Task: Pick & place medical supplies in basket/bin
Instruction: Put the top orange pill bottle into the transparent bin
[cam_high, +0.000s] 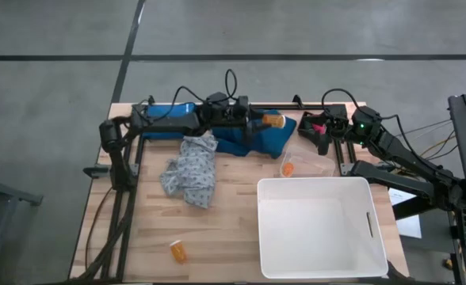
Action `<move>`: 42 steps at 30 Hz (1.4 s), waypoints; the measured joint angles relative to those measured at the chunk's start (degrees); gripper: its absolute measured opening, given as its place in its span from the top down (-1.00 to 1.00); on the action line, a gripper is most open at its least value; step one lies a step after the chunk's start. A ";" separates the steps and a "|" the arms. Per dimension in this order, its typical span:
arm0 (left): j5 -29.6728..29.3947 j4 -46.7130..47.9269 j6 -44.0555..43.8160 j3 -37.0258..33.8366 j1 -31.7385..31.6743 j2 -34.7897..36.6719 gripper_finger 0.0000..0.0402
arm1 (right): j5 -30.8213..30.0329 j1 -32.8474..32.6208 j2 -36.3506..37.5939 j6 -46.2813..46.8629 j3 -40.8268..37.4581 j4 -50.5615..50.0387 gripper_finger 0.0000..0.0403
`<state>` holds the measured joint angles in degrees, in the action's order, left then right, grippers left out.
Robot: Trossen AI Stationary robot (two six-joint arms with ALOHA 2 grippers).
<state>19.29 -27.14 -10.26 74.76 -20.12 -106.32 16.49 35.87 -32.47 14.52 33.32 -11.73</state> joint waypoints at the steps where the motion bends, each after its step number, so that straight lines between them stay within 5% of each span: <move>1: -0.45 -0.05 0.00 0.00 0.44 -0.05 -0.01 | 0.00 -0.01 0.00 0.00 -0.02 0.00 -0.54; 10: -1.92 -1.84 -0.02 0.50 3.40 -3.05 -0.01 | 0.00 0.01 0.00 0.00 -0.02 0.00 -0.54; 31: 0.26 -0.42 -0.23 17.48 5.65 -21.17 -0.01 | 0.00 0.00 0.00 0.00 -0.02 -0.01 -0.54; 42: 0.26 1.41 -0.17 19.74 5.69 -25.98 -0.01 | 0.00 -0.01 0.02 0.00 -0.02 0.00 -0.54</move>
<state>19.55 -25.73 -10.44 94.50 -14.44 -132.30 16.49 35.86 -32.45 14.52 33.30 -11.73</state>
